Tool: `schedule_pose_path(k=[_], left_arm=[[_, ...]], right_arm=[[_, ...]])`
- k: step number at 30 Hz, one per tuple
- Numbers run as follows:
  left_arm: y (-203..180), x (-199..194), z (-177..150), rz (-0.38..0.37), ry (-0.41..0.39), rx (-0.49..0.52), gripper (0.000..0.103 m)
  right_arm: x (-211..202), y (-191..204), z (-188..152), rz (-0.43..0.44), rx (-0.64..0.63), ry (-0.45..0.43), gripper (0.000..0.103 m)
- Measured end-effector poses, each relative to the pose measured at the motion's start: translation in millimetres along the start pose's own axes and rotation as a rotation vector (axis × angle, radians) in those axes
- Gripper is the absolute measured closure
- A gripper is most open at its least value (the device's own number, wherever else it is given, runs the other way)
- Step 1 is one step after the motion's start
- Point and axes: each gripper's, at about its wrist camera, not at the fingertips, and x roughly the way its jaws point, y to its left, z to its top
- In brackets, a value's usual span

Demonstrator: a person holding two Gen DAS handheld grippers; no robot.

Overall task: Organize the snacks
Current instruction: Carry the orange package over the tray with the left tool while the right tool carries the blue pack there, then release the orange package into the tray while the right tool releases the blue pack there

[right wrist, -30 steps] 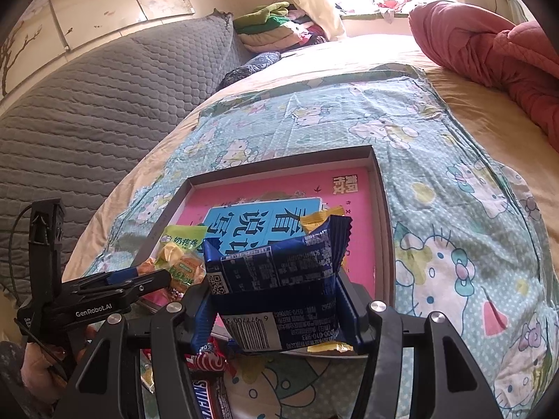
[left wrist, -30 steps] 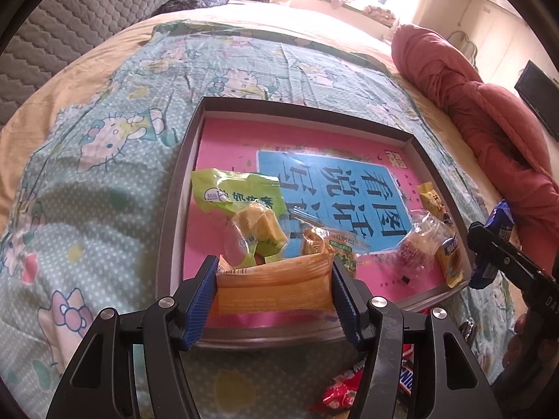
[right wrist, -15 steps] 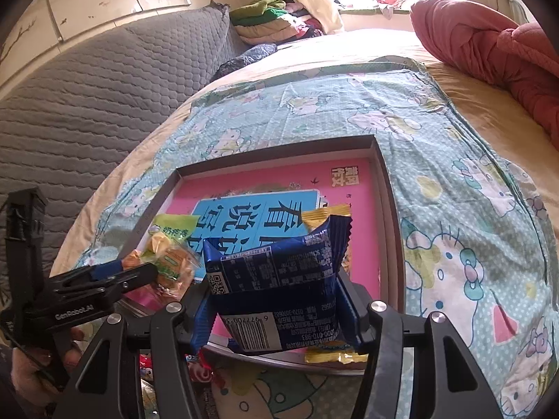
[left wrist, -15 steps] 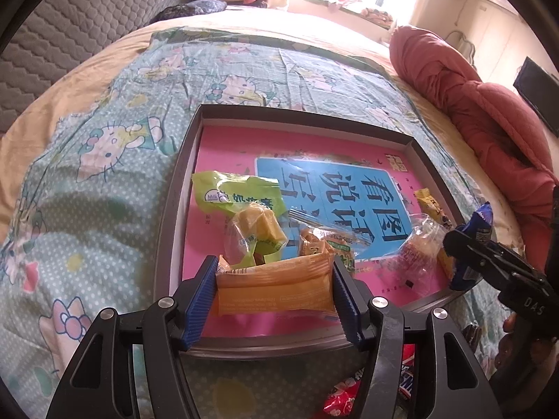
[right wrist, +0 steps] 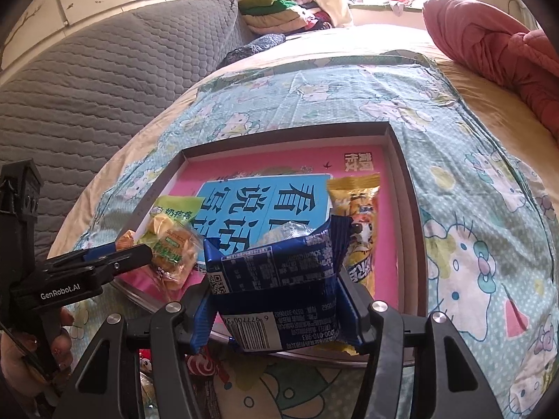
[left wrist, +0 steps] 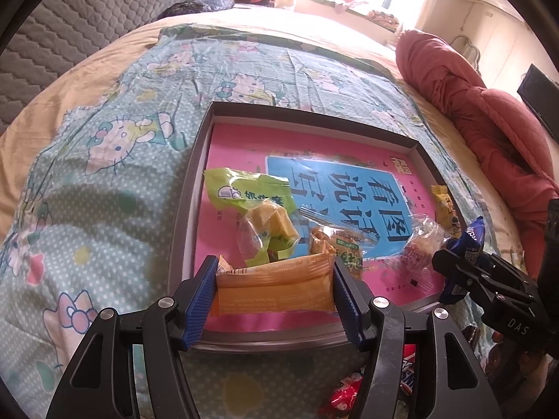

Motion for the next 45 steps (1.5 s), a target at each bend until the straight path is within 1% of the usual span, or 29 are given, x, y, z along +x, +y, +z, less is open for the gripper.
schedule_pose_path(k=[5, 16, 18, 21, 30, 34, 43, 45], left_arm=[[1.3, -0.6, 0.1, 0.012, -0.003, -0.001, 0.037], [0.2, -1.3, 0.2, 0.013, -0.003, 0.002, 0.037], [0.0, -1.3, -0.8, 0.012, -0.001, 0.0, 0.037], [-0.4, -1.7, -1.3, 0.016, 0.0, 0.001, 0.037], [0.2, -3.3, -1.1, 0.023, -0.003, 0.0, 0.037], [0.1, -3.4, -0.7, 0.028, 0.0, -0.002, 0.035], [-2.6, -6.8, 0.5, 0.035, -0.003, 0.008, 0.034], [-2.3, -8.0, 0.7, 0.036, -0.004, 0.007, 0.034]], right_arm=[[0.3, -4.7, 0.1, -0.021, 0.016, -0.003, 0.043], [0.0, -4.7, 1.6, -0.014, 0.024, 0.002, 0.042], [-0.1, -5.7, 2.0, -0.011, 0.031, 0.004, 0.038], [-0.1, -5.6, 2.0, -0.005, 0.036, 0.004, 0.037], [-2.1, -5.5, 3.3, -0.03, 0.025, -0.004, 0.037], [-2.3, -6.1, 3.6, -0.033, 0.026, -0.002, 0.037], [-3.5, -5.0, 4.0, -0.052, 0.02, -0.007, 0.034], [-4.1, -4.4, 4.1, -0.055, 0.018, -0.009, 0.032]])
